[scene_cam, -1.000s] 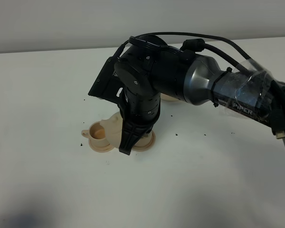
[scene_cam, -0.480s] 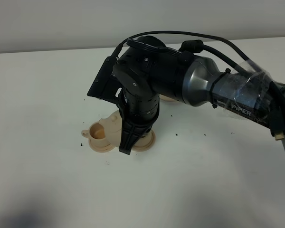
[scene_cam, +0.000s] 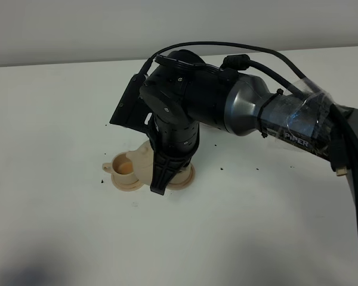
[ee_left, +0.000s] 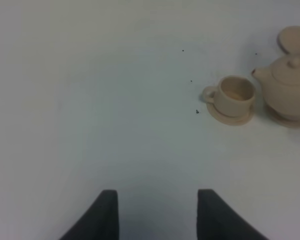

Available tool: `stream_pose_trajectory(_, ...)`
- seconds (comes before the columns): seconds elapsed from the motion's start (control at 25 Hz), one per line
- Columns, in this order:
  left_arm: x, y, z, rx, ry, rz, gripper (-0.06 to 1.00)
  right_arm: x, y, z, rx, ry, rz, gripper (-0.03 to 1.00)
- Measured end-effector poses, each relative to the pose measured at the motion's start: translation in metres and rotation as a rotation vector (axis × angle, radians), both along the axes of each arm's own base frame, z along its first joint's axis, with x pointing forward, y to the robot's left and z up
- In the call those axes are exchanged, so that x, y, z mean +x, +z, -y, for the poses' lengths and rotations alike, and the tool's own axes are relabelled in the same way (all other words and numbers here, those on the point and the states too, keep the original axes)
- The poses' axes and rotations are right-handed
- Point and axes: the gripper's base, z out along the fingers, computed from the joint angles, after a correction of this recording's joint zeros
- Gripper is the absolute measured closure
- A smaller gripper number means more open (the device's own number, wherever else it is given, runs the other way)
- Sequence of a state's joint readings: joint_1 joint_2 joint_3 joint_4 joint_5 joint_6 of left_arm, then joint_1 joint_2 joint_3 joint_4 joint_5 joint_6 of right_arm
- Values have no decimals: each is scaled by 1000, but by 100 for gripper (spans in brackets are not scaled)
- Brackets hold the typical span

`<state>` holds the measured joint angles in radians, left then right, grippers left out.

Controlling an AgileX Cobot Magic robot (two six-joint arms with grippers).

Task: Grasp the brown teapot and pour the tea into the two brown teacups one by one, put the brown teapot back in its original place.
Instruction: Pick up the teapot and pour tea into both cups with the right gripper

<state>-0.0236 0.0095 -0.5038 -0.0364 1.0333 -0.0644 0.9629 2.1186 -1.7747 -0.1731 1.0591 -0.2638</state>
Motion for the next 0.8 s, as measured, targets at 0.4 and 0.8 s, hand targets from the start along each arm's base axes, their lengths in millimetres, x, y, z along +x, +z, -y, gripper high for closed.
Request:
stream_pose_trajectory(0.4, 0, 0, 0, 0, 0, 0, 53, -6, 2, -6, -28, 30, 19, 85)
stream_pose_trajectory(0.8, 0, 0, 0, 0, 0, 0, 53, -4, -3, -5, -64, 33, 32, 85)
